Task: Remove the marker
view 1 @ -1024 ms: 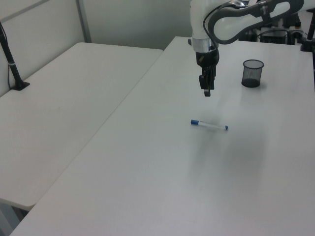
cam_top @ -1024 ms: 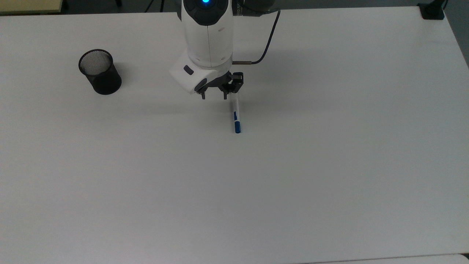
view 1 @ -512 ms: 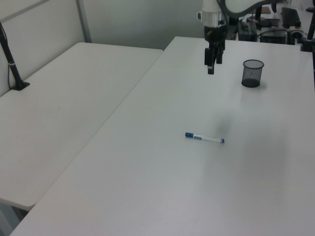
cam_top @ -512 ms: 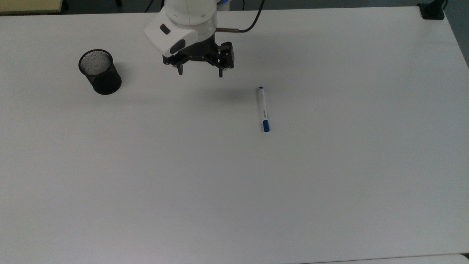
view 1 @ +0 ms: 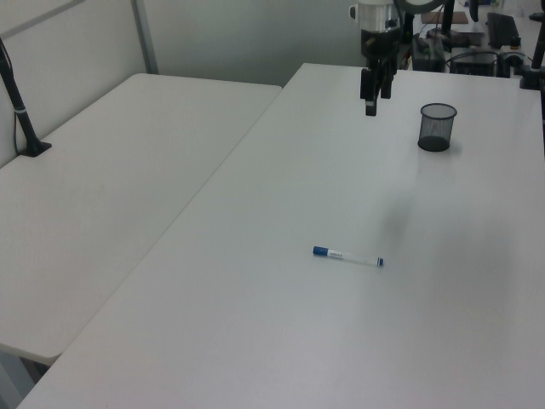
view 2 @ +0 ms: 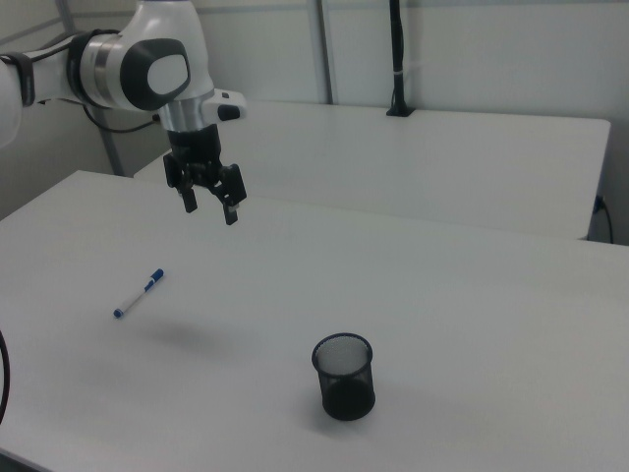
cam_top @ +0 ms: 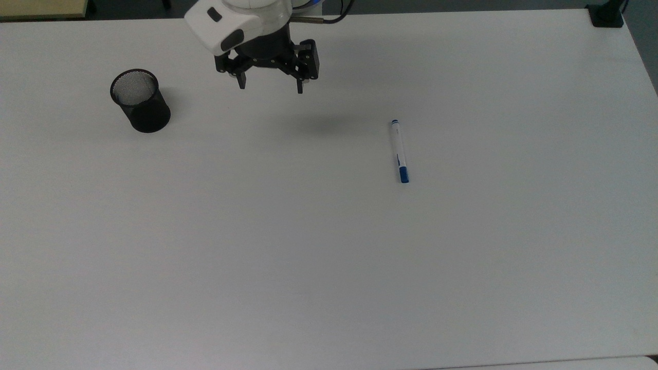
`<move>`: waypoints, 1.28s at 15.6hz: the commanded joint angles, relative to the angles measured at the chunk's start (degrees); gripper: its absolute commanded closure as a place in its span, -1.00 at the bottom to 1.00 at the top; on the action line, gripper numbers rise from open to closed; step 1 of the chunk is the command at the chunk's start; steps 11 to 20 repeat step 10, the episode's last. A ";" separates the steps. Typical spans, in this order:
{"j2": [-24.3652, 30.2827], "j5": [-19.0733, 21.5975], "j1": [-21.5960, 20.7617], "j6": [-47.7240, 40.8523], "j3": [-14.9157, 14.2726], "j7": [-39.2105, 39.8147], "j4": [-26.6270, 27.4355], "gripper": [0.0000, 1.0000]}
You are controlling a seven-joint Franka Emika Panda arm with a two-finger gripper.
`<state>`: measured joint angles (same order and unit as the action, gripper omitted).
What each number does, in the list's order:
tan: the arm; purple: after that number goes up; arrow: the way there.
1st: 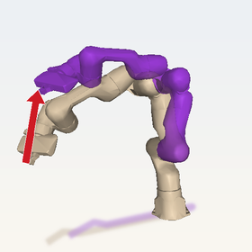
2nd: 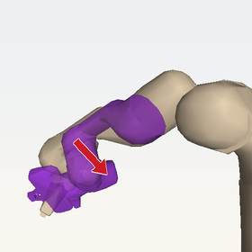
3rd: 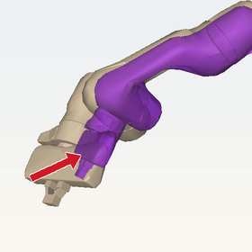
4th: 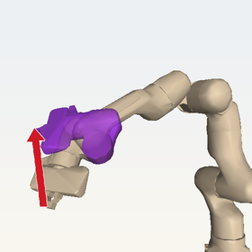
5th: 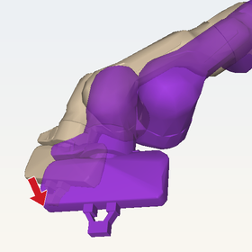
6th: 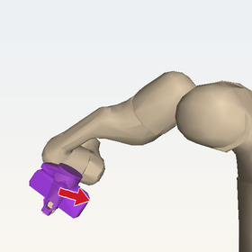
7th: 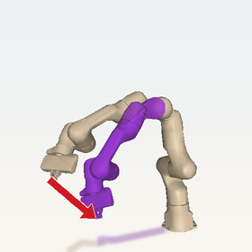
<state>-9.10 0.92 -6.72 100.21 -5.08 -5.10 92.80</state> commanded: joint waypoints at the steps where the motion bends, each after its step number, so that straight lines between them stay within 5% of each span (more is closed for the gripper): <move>1: 4.09 -0.66 1.45 -4.14 -0.19 -0.26 0.72 -1.00; 20: 5.23 -0.75 2.59 -4.68 -0.28 -0.35 0.54 -1.00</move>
